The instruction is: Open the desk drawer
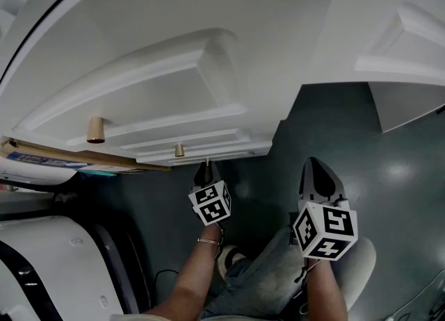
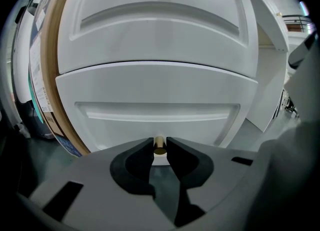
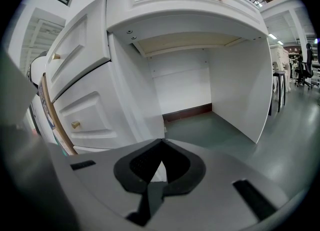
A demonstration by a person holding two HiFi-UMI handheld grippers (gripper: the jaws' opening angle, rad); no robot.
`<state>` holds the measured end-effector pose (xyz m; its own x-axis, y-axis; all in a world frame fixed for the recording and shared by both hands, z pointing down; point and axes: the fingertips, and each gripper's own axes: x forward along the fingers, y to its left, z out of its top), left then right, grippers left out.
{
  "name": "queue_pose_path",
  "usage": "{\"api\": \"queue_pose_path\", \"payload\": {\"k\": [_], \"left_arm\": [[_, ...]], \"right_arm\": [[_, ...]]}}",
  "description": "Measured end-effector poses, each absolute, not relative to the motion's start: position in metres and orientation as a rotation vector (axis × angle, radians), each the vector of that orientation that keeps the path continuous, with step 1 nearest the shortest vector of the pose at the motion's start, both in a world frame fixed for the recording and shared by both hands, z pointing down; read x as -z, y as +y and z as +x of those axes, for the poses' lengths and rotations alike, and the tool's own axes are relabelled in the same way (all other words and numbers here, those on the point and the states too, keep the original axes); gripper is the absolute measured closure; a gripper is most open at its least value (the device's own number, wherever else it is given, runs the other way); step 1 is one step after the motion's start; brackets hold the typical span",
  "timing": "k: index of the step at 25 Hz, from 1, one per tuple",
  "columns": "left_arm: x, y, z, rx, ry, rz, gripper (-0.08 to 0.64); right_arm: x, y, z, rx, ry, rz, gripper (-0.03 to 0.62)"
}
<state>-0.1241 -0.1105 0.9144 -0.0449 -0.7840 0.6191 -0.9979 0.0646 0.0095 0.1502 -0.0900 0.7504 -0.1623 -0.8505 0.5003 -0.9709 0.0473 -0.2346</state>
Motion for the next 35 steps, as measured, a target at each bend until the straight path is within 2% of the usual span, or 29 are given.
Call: {"api": "queue_pose_path", "payload": {"k": [12,35], "left_arm": [[-0.918,-0.081,-0.125,-0.655,-1.832,1.719,0.469],[-0.919,-0.069,-0.121,-0.661,-1.782,1.588,0.469]], "right_arm": [[-0.756,-0.073,0.151,-0.86,-2.054,1.763,0.586],[-0.711,-0.055,0.174,-0.929,-1.968,1.689,0.586]]}}
